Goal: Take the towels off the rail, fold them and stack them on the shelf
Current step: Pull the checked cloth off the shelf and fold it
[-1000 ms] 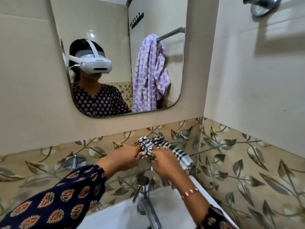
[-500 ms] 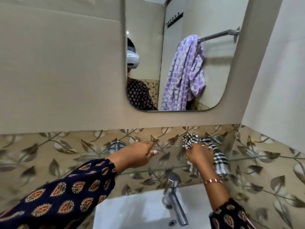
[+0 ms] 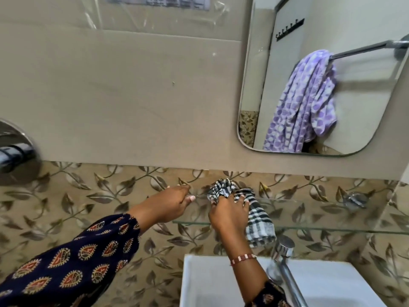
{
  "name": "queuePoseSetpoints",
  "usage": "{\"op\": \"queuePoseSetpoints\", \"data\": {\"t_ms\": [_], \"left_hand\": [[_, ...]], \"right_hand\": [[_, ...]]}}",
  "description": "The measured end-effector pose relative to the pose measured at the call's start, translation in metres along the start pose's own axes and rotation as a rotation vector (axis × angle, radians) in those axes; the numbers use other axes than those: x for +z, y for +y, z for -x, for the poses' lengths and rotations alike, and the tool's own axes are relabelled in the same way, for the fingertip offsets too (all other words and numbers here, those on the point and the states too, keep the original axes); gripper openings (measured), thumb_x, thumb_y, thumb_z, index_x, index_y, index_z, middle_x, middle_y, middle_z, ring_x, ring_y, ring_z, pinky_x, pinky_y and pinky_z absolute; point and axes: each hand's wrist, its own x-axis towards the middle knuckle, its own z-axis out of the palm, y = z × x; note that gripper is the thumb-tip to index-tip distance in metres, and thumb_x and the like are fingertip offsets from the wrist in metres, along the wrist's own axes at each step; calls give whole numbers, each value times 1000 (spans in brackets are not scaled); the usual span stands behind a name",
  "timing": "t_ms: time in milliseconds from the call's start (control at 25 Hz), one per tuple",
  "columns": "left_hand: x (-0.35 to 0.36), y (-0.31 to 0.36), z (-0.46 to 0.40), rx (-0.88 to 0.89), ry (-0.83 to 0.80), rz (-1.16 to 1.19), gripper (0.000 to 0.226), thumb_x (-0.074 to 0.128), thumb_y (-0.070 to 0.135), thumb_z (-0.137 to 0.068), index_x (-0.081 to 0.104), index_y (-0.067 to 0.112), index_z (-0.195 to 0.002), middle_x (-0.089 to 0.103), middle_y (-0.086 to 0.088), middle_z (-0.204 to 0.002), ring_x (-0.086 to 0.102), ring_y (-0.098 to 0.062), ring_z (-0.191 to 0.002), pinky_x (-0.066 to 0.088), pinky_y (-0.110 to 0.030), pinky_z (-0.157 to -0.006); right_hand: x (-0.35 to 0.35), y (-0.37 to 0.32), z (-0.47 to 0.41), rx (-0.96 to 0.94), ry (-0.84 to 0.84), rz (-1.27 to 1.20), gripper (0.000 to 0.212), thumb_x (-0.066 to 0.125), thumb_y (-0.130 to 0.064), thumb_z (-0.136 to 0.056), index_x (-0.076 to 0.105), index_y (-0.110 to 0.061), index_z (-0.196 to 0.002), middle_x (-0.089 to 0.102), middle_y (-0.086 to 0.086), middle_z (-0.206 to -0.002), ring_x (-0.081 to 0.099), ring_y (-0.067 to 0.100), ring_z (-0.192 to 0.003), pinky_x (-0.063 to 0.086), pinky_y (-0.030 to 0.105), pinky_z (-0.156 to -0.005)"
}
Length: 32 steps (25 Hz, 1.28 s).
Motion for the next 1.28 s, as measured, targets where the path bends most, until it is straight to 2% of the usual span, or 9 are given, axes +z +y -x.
{"op": "queuePoseSetpoints", "data": {"t_ms": [320, 560, 720, 800, 960, 1040, 1120, 1200, 1280], "left_hand": [[-12, -42, 20, -86, -14, 35, 49, 30, 35, -97, 37, 8, -137, 39, -10, -147, 37, -23, -134, 31, -32, -109], [-17, -48, 34, -19, 3, 78, 44, 30, 34, -97, 39, 16, -136, 46, -8, -142, 43, -22, -129, 36, -31, -105], [-15, -56, 42, -66, -10, 64, 52, 28, 39, -97, 29, 12, -142, 36, -9, -149, 34, -22, -136, 29, -32, -110], [-13, -58, 45, -62, -2, 61, 54, 28, 39, -97, 27, 11, -143, 34, -9, -150, 33, -23, -137, 28, -32, -110], [-5, -64, 46, -23, -40, 136, 43, 29, 36, -97, 47, 14, -128, 56, -12, -129, 52, -24, -115, 40, -30, -93], [0, -62, 46, -54, -61, 110, 45, 27, 39, -97, 58, 12, -114, 65, -13, -112, 60, -24, -95, 45, -31, -81], [4, -53, 50, -100, -77, 144, 52, 25, 45, -96, 66, 13, -98, 70, -9, -95, 66, -20, -71, 51, -31, -67], [4, -40, 56, -116, -106, 229, 60, 23, 50, -95, 68, 11, -84, 72, -5, -82, 61, -15, -48, 48, -25, -55], [2, -28, 62, -120, -180, 377, 65, 22, 51, -95, 67, 7, -77, 71, -7, -73, 56, -14, -40, 45, -23, -48]], "right_hand": [[13, -56, 17, -167, -48, 18, 39, 42, -31, -93, 52, -15, -127, 21, 14, -155, 16, 35, -143, 8, 45, -119], [13, -47, 34, -369, -46, -38, 37, 43, -30, -94, 52, -17, -127, 38, 3, -149, 29, 23, -140, 15, 36, -117], [6, -48, 26, -252, -89, -75, 35, 41, -36, -96, 57, -15, -119, 51, 7, -137, 42, 26, -131, 31, 38, -112], [5, -55, 22, -282, -70, -15, 38, 40, -37, -96, 55, -15, -123, 45, 5, -144, 38, 27, -135, 29, 39, -112], [2, -39, 42, -370, -97, -81, 42, 42, -38, -95, 50, -16, -131, 43, 7, -146, 39, 24, -133, 30, 34, -109], [-6, -26, 58, -322, -155, -261, 28, 45, -36, -94, 61, -19, -109, 61, 9, -120, 55, 23, -108, 42, 38, -97], [-20, -12, 74, -232, -196, -551, 15, 47, -31, -94, 58, -26, -85, 61, 1, -83, 54, 17, -75, 49, 38, -75], [-33, 3, 87, -59, -211, -878, 11, 47, -26, -95, 57, -23, -94, 60, -3, -80, 55, 13, -69, 48, 27, -63], [-42, 20, 89, 197, -278, -1389, 27, 45, -26, -95, 60, -7, -107, 71, 6, -82, 66, 19, -67, 54, 25, -60]]}}
